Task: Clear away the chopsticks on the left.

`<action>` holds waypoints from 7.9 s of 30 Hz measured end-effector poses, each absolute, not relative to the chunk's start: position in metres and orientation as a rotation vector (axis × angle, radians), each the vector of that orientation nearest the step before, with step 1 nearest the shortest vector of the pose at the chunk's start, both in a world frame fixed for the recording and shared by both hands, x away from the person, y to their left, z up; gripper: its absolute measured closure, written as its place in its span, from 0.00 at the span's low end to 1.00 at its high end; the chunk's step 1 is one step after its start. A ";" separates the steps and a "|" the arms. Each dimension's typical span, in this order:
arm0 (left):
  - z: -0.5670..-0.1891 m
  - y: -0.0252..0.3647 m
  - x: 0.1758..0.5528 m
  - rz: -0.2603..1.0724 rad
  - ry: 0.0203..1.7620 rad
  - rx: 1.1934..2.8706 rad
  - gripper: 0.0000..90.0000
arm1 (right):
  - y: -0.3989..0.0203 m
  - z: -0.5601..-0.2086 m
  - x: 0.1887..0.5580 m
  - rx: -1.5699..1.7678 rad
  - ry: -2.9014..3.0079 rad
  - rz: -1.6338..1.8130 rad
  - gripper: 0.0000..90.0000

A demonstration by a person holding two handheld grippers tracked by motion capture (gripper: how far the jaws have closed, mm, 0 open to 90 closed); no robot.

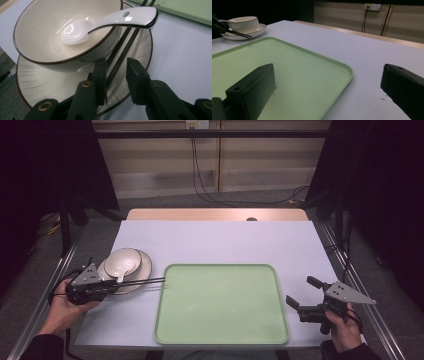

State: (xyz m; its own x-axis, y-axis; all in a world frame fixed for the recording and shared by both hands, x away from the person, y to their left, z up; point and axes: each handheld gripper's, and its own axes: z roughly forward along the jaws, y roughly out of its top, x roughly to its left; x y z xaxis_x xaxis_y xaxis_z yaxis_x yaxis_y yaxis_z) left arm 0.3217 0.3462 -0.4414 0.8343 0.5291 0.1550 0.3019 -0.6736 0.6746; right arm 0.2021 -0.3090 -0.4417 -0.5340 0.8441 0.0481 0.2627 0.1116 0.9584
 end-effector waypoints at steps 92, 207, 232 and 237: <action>-0.397 0.259 0.239 0.359 0.985 1.991 0.96 | -0.309 -0.441 0.202 1.099 1.855 1.461 0.00; -0.434 0.258 0.236 0.367 0.860 1.799 0.12 | -0.306 -0.441 0.202 1.065 1.875 1.460 0.00; -0.410 0.348 0.267 0.421 0.812 1.887 0.06 | -0.306 -0.442 0.203 1.070 1.873 1.453 0.00; -0.414 0.352 0.280 0.438 0.801 1.958 0.07 | -0.305 -0.442 0.203 1.063 1.874 1.459 0.00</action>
State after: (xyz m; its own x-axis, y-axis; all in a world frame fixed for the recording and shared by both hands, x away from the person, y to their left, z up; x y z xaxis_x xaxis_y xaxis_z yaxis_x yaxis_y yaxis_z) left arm 0.2795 0.3519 -0.4137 0.7222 0.6913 -0.0225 0.3547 -0.3423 0.8701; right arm 0.2033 -0.3053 -0.4416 -0.5478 0.8347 0.0558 0.2590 0.1058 0.9601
